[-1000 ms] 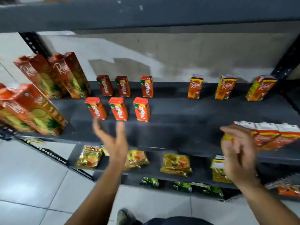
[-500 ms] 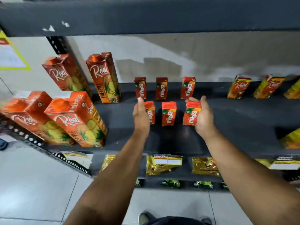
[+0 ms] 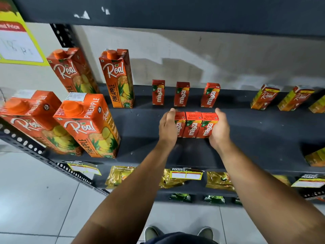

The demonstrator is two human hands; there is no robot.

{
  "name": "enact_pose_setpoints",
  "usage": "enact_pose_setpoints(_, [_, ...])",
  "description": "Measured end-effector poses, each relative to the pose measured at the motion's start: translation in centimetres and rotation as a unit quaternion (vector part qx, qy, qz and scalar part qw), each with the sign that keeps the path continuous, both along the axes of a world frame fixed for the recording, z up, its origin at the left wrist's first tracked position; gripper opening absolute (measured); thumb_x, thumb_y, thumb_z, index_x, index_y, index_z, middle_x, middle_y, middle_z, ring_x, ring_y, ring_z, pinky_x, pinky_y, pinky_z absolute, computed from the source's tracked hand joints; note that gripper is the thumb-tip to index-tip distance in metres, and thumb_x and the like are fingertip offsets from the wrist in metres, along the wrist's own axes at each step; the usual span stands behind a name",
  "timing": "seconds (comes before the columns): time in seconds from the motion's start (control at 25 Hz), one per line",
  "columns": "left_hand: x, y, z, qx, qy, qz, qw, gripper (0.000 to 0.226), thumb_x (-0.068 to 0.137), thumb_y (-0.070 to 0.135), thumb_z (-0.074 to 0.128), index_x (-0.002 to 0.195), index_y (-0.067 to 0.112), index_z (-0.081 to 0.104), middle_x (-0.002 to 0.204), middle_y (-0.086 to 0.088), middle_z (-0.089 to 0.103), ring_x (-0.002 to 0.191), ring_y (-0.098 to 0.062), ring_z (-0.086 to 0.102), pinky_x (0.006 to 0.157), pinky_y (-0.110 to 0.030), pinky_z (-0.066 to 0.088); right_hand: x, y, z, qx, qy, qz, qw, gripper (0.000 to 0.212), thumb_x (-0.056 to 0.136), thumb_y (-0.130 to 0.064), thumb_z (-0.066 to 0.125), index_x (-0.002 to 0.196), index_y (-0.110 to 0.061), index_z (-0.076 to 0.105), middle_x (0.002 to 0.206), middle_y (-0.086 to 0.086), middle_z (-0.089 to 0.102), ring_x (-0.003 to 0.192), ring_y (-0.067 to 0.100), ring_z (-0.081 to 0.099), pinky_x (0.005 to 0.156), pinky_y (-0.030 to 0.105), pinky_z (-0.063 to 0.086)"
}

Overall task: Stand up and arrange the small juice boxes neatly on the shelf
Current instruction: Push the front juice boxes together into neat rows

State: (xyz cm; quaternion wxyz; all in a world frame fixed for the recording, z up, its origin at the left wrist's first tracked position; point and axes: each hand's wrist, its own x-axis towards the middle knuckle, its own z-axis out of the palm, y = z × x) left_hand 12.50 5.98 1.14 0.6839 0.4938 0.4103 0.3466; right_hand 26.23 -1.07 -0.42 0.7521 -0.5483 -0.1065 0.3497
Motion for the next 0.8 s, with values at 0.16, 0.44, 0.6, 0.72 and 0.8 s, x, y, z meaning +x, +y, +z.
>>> enact_pose_setpoints(0.16, [-0.3,0.0,0.0,0.011,0.005,-0.011,1.000,0.032,0.098,0.045,0.038,0.101,0.026,0.064,0.094,-0.003,0.071,0.083,-0.013,0.070,0.066,-0.027,0.053,-0.1,-0.2,0.4,-0.018,0.003,0.012,1.000,0.032,0.092,-0.044,0.047,0.096,-0.014,0.058,0.088,0.009,0.067,0.084,0.025,0.069,0.078,0.038,0.054])
enact_pose_setpoints(0.44, [-1.2,-1.5,0.0,-0.008,0.002,-0.003,1.000,0.036,0.099,0.045,0.039,0.103,0.018,0.063,0.093,-0.003,0.069,0.083,-0.013,0.069,0.062,-0.023,0.054,-1.5,-1.6,0.2,-0.015,0.003,0.031,0.999,0.048,0.095,-0.044,0.040,0.110,-0.002,0.059,0.102,0.020,0.065,0.096,0.031,0.065,0.089,0.043,0.050])
enact_pose_setpoints(0.6, [-3.2,-3.5,-0.6,-0.030,0.013,0.005,0.999,0.040,0.093,0.055,0.041,0.110,0.027,0.064,0.108,-0.001,0.068,0.098,-0.016,0.066,0.075,-0.029,0.052,-3.4,-3.7,-0.3,-0.018,-0.007,0.027,0.999,0.055,0.094,-0.045,0.035,0.094,-0.004,0.071,0.095,0.017,0.070,0.086,0.027,0.067,0.076,0.036,0.053])
enact_pose_setpoints(0.72, [-4.8,-4.7,-0.8,-0.025,-0.003,-0.003,1.000,0.043,0.086,0.061,0.042,0.109,0.033,0.065,0.112,0.002,0.067,0.103,-0.015,0.064,0.086,-0.036,0.052,-5.0,-5.1,-1.1,-0.034,0.000,0.004,0.999,0.060,0.087,-0.051,0.042,0.104,0.000,0.067,0.095,0.017,0.070,0.084,0.028,0.068,0.070,0.035,0.053])
enact_pose_setpoints(0.8, [-5.4,-5.2,-0.7,-0.022,-0.011,-0.003,1.000,0.040,0.086,0.060,0.042,0.107,0.034,0.065,0.113,0.001,0.066,0.106,-0.017,0.063,0.090,-0.042,0.052,-5.8,-5.7,-1.3,-0.038,0.004,-0.012,0.999,0.060,0.081,-0.054,0.047,0.104,-0.003,0.068,0.092,0.015,0.070,0.084,0.029,0.068,0.070,0.036,0.054])
